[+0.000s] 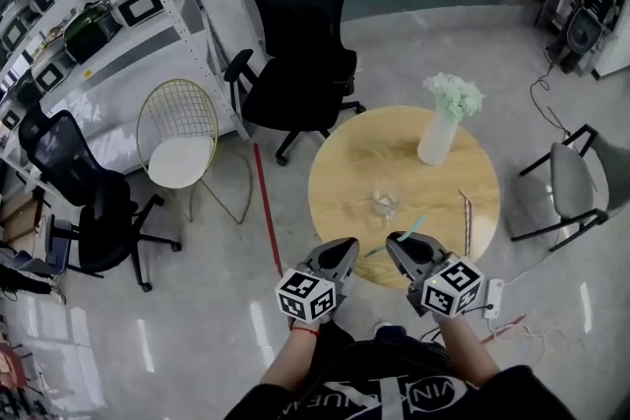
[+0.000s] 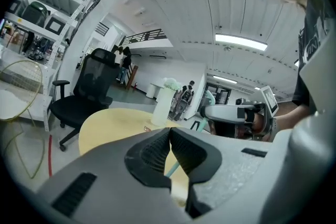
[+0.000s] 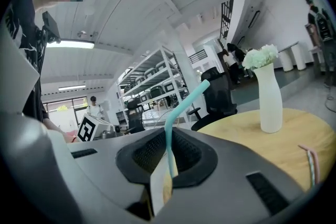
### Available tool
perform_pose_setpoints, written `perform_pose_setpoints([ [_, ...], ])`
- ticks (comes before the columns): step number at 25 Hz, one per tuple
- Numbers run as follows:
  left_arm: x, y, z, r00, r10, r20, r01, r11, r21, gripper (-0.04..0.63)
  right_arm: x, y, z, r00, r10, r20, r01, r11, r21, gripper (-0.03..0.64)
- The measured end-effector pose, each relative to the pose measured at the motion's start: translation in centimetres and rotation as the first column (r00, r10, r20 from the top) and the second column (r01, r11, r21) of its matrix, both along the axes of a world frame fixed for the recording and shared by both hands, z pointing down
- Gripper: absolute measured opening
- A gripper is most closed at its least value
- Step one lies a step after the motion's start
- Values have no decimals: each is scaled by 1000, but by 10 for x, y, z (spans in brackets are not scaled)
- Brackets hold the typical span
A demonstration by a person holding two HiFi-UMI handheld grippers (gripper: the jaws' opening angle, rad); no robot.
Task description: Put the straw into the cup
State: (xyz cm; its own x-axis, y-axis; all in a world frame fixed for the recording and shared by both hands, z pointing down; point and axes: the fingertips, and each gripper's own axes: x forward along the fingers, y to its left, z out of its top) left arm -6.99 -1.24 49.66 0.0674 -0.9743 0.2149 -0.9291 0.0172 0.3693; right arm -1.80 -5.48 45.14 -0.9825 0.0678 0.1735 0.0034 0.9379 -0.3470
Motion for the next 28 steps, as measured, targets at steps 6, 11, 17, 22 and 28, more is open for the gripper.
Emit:
perform_pose_setpoints([
  [6,-43,-9,5,991,131,-24,-131,991,-2,12,-39,0,10,992,126,-21,-126,991,-31,29],
  [11,-71,-16,12,973,225,-43,-226,974,-4,12,-67,0,13,977,213,-33,-214,976,-28,29],
  [17,-86,-28,14,933,356,-45,-356,934,2,12,-78,-12,5,932,362,-7,-362,932,-29,29],
  [22,-84,-35,13,879,475,-36,-475,880,10,12,-72,-16,-4,874,486,20,-486,874,-15,29],
  [28,-73,-40,11,822,568,-40,-568,823,27,12,-56,-24,-27,805,589,73,-590,808,-11,29],
])
